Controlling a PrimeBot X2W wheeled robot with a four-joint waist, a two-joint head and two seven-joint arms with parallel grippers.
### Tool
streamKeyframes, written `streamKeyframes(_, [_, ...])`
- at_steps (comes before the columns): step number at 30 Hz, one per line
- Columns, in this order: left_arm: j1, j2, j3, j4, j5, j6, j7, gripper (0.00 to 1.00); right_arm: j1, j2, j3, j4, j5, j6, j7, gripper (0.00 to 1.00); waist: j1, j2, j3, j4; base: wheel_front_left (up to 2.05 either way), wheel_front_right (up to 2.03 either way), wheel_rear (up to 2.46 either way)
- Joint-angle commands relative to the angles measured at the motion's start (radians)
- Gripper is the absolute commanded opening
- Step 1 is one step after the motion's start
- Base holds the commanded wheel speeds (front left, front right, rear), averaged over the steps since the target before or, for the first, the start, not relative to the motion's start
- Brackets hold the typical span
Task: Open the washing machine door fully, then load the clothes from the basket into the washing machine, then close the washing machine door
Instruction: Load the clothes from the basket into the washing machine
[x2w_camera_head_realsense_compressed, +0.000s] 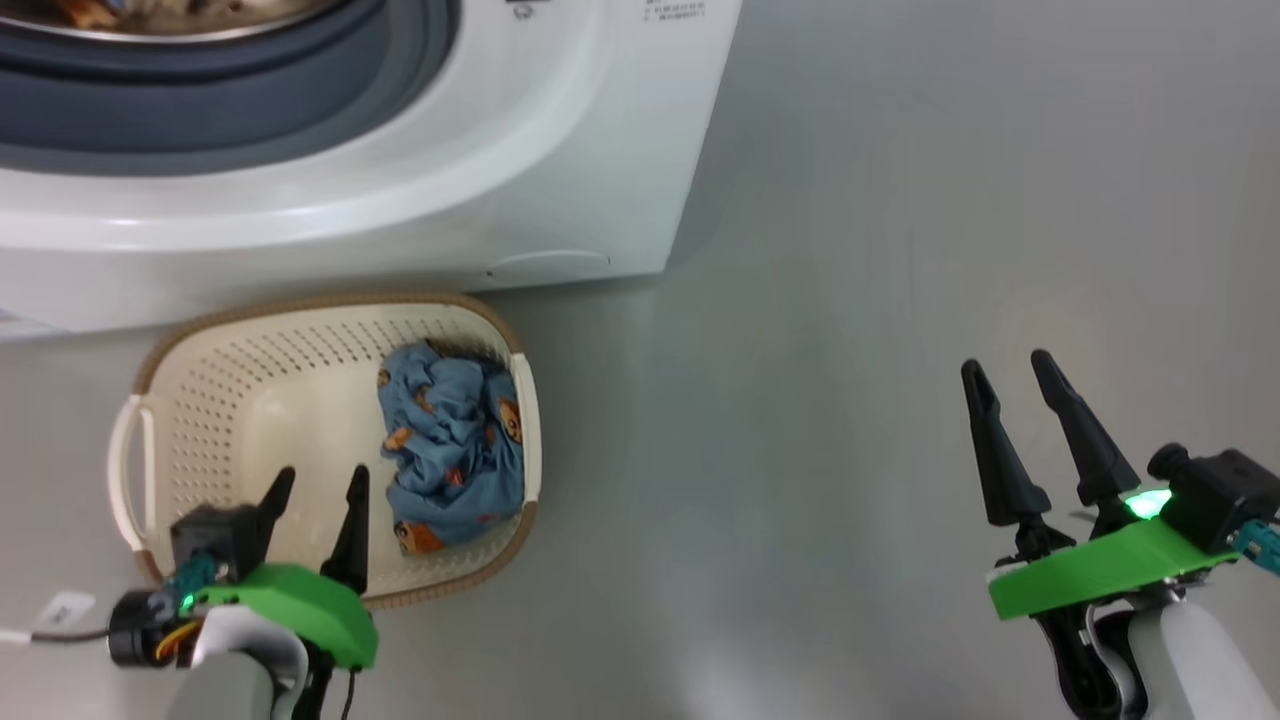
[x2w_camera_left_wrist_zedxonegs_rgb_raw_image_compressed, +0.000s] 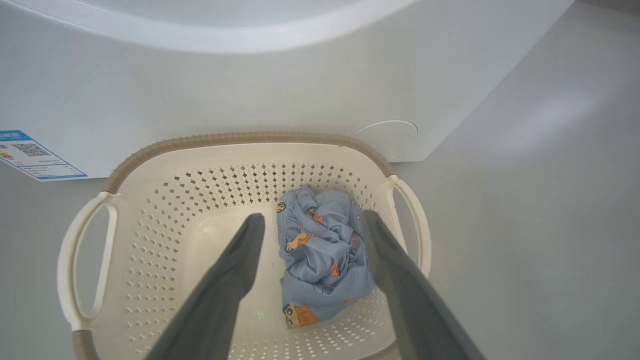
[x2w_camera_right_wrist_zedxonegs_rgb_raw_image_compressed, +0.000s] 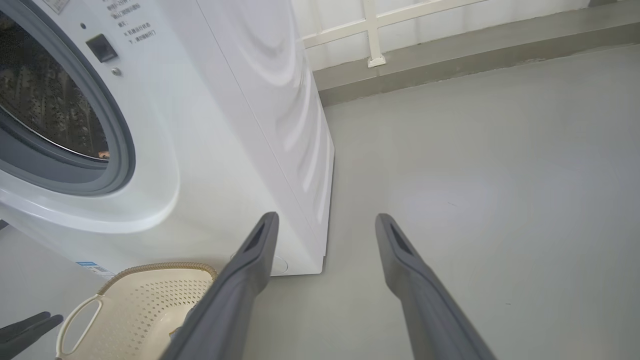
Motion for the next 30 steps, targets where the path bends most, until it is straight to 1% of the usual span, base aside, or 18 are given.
streamKeyframes(1, [-0.021, 0.030, 0.018, -0.001, -0.008, -0.002, -0.006, 1.00, -0.009, 0.001, 0.025, -0.026, -0.014, 0.001, -0.005, 1.00, 0.0000, -0.0001, 0.069, -0.014, 0.00, 0.00, 0.00])
streamKeyframes(7, [-0.140, 0.056, -0.051, 0.127, -0.033, -0.002, -0.006, 1.00, -0.054, 0.013, 0.029, -0.032, -0.018, 0.001, -0.005, 1.00, 0.0000, -0.0001, 0.159, -0.030, 0.00, 0.00, 0.00])
streamKeyframes(18, [-0.357, 0.125, -0.224, 0.330, -0.094, -0.002, -0.006, 1.00, -0.134, 0.028, 0.047, -0.051, -0.026, 0.001, -0.005, 1.00, 0.0000, -0.0001, 0.315, -0.066, 0.00, 0.00, 0.00])
streamKeyframes(24, [-0.445, 0.152, -0.331, 0.421, -0.163, -0.002, -0.006, 1.00, -0.157, 0.039, 0.059, -0.061, -0.030, 0.001, -0.005, 1.00, 0.0000, -0.0001, 0.371, -0.089, 0.00, 0.00, 0.00])
streamKeyframes(30, [-0.503, 0.179, -0.451, 0.458, -0.254, -0.002, -0.006, 1.00, -0.172, 0.048, 0.065, -0.070, -0.030, 0.001, -0.005, 1.00, 0.0000, -0.0001, 0.410, -0.108, 0.00, 0.00, 0.00])
